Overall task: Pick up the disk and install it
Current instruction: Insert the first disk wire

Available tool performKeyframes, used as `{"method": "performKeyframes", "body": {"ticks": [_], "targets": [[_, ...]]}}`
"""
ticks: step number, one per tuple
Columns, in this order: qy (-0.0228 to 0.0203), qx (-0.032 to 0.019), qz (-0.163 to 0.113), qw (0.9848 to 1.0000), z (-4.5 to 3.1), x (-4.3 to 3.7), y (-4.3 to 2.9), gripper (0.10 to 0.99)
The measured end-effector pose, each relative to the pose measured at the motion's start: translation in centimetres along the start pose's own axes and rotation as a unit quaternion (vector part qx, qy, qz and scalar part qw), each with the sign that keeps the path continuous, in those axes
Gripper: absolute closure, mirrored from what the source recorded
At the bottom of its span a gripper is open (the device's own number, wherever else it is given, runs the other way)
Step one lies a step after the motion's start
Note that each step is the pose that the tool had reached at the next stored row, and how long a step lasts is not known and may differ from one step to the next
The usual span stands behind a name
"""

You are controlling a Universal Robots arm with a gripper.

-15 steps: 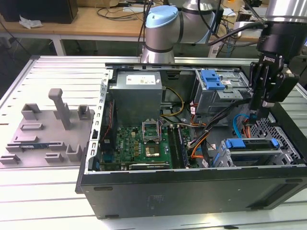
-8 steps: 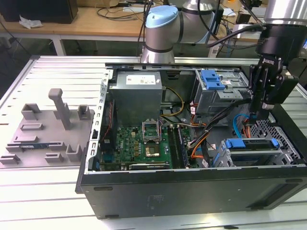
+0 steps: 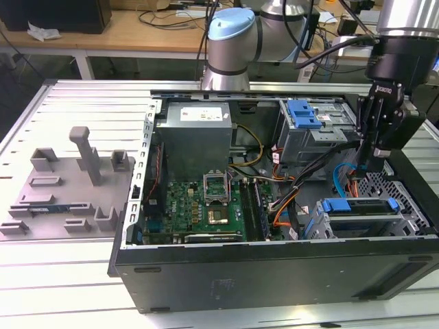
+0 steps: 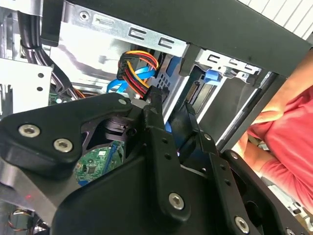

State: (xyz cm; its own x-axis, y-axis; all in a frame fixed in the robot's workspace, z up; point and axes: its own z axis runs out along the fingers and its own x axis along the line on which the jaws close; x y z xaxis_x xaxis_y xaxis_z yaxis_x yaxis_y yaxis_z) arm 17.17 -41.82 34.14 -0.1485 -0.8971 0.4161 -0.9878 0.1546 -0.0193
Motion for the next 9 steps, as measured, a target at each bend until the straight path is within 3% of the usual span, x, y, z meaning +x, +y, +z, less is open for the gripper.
{"method": "performKeyframes", "body": {"ticks": [9], "targets": [[0.0046, 0.0018, 0.001, 1.0, -0.15, -0.39, 0.18, 0.749]]}}
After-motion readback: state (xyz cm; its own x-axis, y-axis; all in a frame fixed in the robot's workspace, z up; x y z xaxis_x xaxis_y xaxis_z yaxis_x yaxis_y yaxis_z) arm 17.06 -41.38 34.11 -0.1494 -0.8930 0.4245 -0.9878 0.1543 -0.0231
